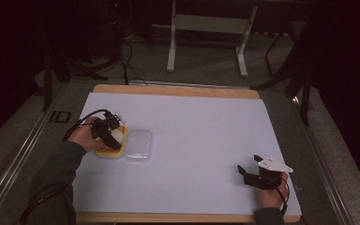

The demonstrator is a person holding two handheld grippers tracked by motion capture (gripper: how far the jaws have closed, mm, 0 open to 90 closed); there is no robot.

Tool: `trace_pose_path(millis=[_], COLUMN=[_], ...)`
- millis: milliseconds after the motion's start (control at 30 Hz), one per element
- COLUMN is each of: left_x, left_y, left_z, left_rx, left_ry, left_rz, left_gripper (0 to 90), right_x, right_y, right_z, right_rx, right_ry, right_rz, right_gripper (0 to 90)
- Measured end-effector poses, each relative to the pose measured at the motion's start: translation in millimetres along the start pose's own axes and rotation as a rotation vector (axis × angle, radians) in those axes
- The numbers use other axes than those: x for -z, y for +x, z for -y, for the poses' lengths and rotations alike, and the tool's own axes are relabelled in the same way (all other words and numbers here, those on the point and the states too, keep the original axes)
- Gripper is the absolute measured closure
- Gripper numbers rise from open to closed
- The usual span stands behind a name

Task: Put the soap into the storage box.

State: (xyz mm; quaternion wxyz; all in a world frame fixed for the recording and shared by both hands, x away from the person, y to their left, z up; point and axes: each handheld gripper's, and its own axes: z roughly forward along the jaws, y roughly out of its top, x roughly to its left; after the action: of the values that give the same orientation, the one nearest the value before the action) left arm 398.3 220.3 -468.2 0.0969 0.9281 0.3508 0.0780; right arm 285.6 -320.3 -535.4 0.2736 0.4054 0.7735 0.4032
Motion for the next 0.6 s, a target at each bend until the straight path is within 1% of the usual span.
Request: trace_pose_path(millis=[267, 533, 600], left_x=[0.3, -1.4, -2.5], left_y=[0.5, 5.7, 6.5], left_z=[2.9, 9.0, 9.5], left_rx=[-0.011, 0.014, 0.008], left_ry=[0.004, 0.002, 0.006], left_rz=[-0.002, -0.006, -0.006], left_gripper=[25.4, 25.4, 25.4], right_x=[0.1, 0.1, 0.1], right_y=[0.0, 0.1, 0.2], right_z=[0.0, 0.1, 0.0], right_rx=[0.001, 0.002, 0.002], right_ry=[0.000, -0.001, -0.001], right_rz=[0.000, 0.001, 0.002], right_gripper=[20.3, 20.2, 20.3])
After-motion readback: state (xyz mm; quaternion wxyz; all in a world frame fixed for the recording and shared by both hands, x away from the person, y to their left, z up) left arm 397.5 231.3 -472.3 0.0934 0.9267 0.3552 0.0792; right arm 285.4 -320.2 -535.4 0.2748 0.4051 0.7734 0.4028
